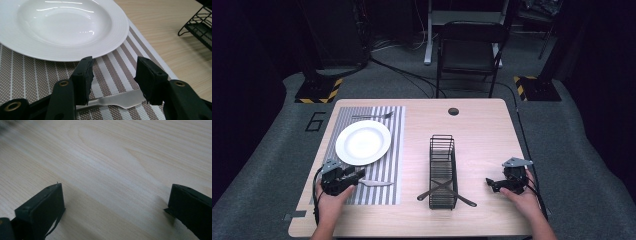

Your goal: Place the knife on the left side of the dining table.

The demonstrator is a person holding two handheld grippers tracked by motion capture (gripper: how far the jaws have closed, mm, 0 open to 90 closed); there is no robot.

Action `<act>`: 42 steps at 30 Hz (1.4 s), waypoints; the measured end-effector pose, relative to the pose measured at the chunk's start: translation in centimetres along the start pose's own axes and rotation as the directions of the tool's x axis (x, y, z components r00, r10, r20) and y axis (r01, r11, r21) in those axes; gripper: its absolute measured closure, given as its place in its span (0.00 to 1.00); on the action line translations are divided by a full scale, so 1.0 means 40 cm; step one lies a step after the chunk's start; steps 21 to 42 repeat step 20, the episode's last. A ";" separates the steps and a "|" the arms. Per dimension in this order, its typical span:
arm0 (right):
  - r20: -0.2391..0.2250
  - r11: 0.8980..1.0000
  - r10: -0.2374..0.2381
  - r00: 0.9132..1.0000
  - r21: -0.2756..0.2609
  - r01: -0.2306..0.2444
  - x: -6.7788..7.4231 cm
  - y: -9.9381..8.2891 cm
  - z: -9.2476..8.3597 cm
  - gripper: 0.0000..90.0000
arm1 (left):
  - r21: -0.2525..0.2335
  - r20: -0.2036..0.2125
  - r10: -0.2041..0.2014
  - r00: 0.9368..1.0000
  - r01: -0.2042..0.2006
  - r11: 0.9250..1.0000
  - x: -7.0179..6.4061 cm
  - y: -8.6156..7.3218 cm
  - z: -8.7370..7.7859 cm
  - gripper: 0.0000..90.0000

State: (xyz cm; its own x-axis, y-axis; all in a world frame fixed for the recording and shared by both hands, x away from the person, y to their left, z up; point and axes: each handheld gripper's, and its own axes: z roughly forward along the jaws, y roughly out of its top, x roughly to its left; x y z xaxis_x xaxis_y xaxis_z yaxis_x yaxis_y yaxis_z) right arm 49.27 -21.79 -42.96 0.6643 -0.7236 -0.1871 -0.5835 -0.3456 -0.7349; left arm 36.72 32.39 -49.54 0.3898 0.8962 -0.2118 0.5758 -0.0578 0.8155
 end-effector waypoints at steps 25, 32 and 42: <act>0.005 1.000 -0.009 1.000 -0.005 0.009 -0.001 0.000 0.000 0.00 | 0.013 0.048 0.068 0.997 -0.069 0.998 -0.027 0.004 0.023 0.48; 0.005 1.000 -0.009 1.000 -0.005 0.009 -0.001 0.000 0.000 0.00 | 0.013 0.048 0.068 0.997 -0.069 0.998 -0.027 0.004 0.023 0.48; 0.005 1.000 -0.009 1.000 -0.005 0.009 -0.001 0.000 0.000 0.00 | 0.013 0.048 0.068 0.997 -0.069 0.998 -0.027 0.004 0.023 0.48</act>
